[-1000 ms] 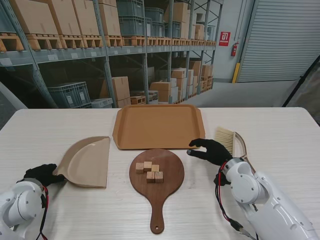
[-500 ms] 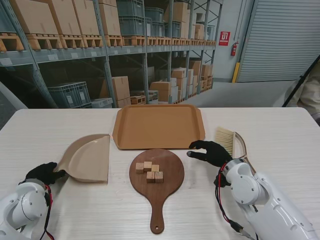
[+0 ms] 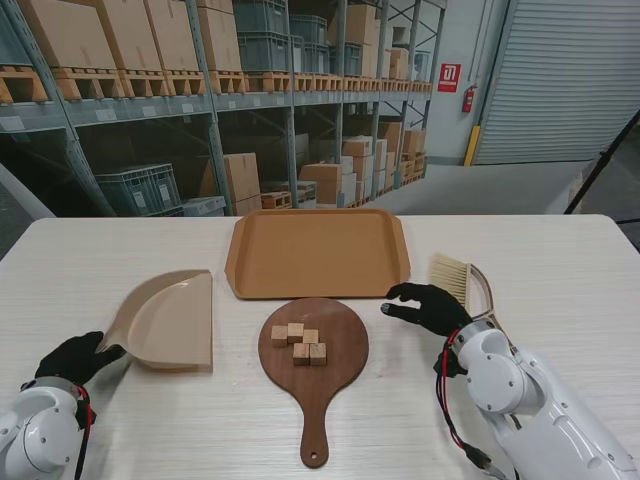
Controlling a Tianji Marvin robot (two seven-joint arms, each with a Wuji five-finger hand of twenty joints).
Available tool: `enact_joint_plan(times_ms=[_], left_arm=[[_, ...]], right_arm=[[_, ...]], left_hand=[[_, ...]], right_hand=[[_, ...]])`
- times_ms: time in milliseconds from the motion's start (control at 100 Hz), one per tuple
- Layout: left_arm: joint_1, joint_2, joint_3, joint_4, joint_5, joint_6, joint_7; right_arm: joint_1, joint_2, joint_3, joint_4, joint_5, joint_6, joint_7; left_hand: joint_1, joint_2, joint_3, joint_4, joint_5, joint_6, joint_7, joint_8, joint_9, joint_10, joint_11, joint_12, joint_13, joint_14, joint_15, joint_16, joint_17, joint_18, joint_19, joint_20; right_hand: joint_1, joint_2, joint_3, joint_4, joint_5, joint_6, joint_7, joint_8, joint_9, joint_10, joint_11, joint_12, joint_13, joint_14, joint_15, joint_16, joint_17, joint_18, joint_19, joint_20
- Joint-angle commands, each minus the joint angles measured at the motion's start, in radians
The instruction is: Sweep wood blocks off a wooden cutting board into a dustpan and pour them into a container
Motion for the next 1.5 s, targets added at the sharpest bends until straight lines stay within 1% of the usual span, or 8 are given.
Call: enact_joint_plan(times_ms=[0,200,390,660,820,1120,1330,1490], left_arm=[[0.023,-0.007,-0.012,-0.023,0.003,-0.021,0.004],[0.091,-0.013,-0.047,-0.069,0.033,-0.096,0.057],[0.164,-0.018,-0.068,-0.125,0.042,-0.148,0.082],[0.212,-0.020,-0.039,-0.144,0.039,-0.174,0.093],[0.209,-0.018,-0.002,-0.131,0.044,-0.163,0.094],[0.166,-0.012,0.056,-0.092,0.070,-0.142,0.108],[0.130,-0.008,0.082,-0.068,0.086,-0.141,0.111],[0.119,-0.008,0.093,-0.062,0.086,-0.140,0.112]], right_arm=[[-0.015,0.001,0.004,-0.007,-0.007,0.006,0.006],[-0.032,0.000,0.026,-0.017,-0.017,0.017,-0.005],[-0.051,-0.001,0.054,-0.032,-0.032,0.025,-0.019],[-0.071,-0.007,0.088,-0.052,-0.045,0.058,-0.050],[-0.085,-0.008,0.113,-0.062,-0.062,0.071,-0.063],[-0.116,-0.011,0.166,-0.082,-0.095,0.110,-0.091],[-0.137,-0.012,0.204,-0.094,-0.130,0.144,-0.113],[-0.155,-0.006,0.237,-0.097,-0.204,0.167,-0.121]], left_hand=[[0.181,0.181,0.075,0.003,0.047,0.074,0.073,0.020,0.057,-0.079,0.146,0.028,0.125,-0.180,0.086,0.015,0.002,0.031,0.050,0.032],[0.190,0.180,0.074,0.005,0.041,0.084,0.083,0.035,0.058,-0.084,0.151,0.035,0.110,-0.186,0.084,0.008,-0.013,0.032,0.038,0.029],[0.191,0.174,0.074,0.007,0.048,0.086,0.083,0.039,0.062,-0.085,0.153,0.038,0.107,-0.188,0.081,-0.002,-0.016,0.031,0.034,0.029],[0.190,0.169,0.075,0.010,0.053,0.090,0.080,0.043,0.066,-0.086,0.154,0.039,0.107,-0.190,0.078,-0.014,-0.018,0.032,0.032,0.029],[0.187,0.168,0.075,0.010,0.057,0.086,0.080,0.044,0.069,-0.091,0.155,0.038,0.109,-0.192,0.078,-0.019,-0.016,0.030,0.034,0.030],[0.184,0.164,0.077,0.013,0.062,0.088,0.080,0.048,0.073,-0.099,0.155,0.032,0.113,-0.203,0.074,-0.032,-0.009,0.022,0.040,0.031],[0.180,0.161,0.078,0.013,0.066,0.086,0.080,0.047,0.077,-0.106,0.153,0.028,0.116,-0.207,0.072,-0.039,-0.005,0.018,0.044,0.031],[0.178,0.161,0.078,0.014,0.066,0.084,0.080,0.047,0.078,-0.108,0.153,0.026,0.117,-0.208,0.071,-0.043,-0.004,0.016,0.045,0.031]], right_hand=[[0.010,0.027,-0.035,0.010,0.017,0.012,0.000,0.007,0.018,0.012,0.025,0.012,0.019,-0.009,0.025,0.009,0.004,0.023,0.029,0.028],[0.015,0.027,-0.040,0.011,0.020,0.014,0.000,0.006,0.021,0.014,0.027,0.014,0.024,-0.007,0.029,0.011,0.007,0.024,0.039,0.026],[0.018,0.028,-0.043,0.012,0.023,0.016,0.000,0.005,0.026,0.016,0.029,0.015,0.027,-0.004,0.032,0.012,0.010,0.024,0.047,0.022],[0.022,0.028,-0.045,0.012,0.026,0.019,-0.001,0.004,0.029,0.018,0.029,0.016,0.028,-0.002,0.033,0.013,0.009,0.025,0.053,0.017],[0.025,0.026,-0.045,0.012,0.028,0.020,-0.002,0.004,0.029,0.019,0.029,0.016,0.027,0.000,0.033,0.013,0.008,0.025,0.056,0.014],[0.035,0.014,-0.043,0.013,0.031,0.024,-0.003,0.004,0.026,0.024,0.028,0.017,0.028,0.004,0.034,0.014,0.007,0.028,0.062,0.010],[0.067,-0.032,-0.030,0.016,0.040,0.034,-0.002,0.005,0.023,0.027,0.030,0.018,0.033,0.010,0.037,0.016,0.008,0.028,0.068,0.008],[0.102,-0.105,-0.012,0.017,0.052,0.043,0.001,0.008,0.023,0.033,0.033,0.019,0.052,0.016,0.047,0.021,0.023,0.033,0.083,0.009]])
